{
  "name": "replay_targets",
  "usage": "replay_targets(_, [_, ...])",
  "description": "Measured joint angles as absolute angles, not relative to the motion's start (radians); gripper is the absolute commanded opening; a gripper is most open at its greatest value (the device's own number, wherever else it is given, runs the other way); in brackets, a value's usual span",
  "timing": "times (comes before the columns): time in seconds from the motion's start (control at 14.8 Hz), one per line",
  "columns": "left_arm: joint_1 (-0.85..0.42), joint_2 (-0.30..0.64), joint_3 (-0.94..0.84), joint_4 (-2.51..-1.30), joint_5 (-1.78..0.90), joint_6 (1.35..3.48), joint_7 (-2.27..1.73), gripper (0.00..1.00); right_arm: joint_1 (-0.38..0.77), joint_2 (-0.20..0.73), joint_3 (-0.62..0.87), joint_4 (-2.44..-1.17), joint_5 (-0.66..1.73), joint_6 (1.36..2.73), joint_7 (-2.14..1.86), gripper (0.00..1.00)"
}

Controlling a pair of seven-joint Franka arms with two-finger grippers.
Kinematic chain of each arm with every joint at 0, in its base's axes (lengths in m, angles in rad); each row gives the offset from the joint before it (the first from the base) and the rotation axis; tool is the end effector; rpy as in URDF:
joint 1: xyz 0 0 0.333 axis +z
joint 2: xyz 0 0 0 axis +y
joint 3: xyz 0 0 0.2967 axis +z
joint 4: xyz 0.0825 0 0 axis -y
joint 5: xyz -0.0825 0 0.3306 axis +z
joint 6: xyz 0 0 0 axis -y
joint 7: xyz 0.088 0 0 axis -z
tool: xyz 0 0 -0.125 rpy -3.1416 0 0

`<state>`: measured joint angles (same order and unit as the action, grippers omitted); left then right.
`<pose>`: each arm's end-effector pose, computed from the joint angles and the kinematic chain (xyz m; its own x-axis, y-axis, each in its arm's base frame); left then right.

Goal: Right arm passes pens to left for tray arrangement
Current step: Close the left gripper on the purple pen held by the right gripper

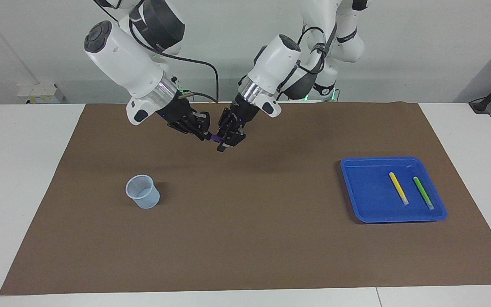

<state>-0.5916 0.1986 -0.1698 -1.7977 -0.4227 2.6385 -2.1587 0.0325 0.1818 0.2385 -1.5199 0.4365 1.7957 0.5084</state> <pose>0.4579 -0.4165 0.4989 -0.0401 0.7804 -0.6240 0.9544 0.2149 0.2073 0.5435 0.1842 0.5464 0.9478 -0.2768 -0.1582 -0.3185 -0.8418 -0.4359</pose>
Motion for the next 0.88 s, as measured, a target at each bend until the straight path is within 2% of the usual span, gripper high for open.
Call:
replay_targets(0.27, [-0.585,0.199,-0.170,-1.786,-0.423,2.623,-2.157,0.06,0.032,0.182,0.238,-1.520,0.437,1.798,0.508,0.13])
replay_targets(0.4, [-0.585,0.199,-0.170,-1.786,-0.422,2.622,-2.157,0.04,0.033,0.182,0.239,-1.520,0.437,1.798,0.508,0.13])
replay_targets(0.54, [-0.585,0.199,-0.170,-1.786,-0.422,2.622,-2.157,0.22,0.033,0.182,0.239,-1.520,0.437,1.798,0.508,0.13])
replay_targets(0.61, [-0.585,0.199,-0.170,-1.786,-0.422,2.622,-2.156,0.36,0.033,0.182,0.239,-1.520,0.437,1.798,0.508,0.13])
replay_targets(0.67, [-0.585,0.199,-0.170,-1.786,-0.422,2.622,-2.156,0.54,0.033,0.182,0.239,-1.520,0.437,1.798,0.508,0.13])
replay_targets(0.74, [-0.585,0.199,-0.171,-1.786,-0.422,2.622,-2.156,0.61,0.033,0.182,0.239,-1.520,0.437,1.798,0.508,0.13])
replay_targets(0.88, [-0.585,0.199,-0.173,-1.786,-0.422,2.622,-2.154,0.62,0.033,0.182,0.239,-1.520,0.437,1.798,0.508,0.13])
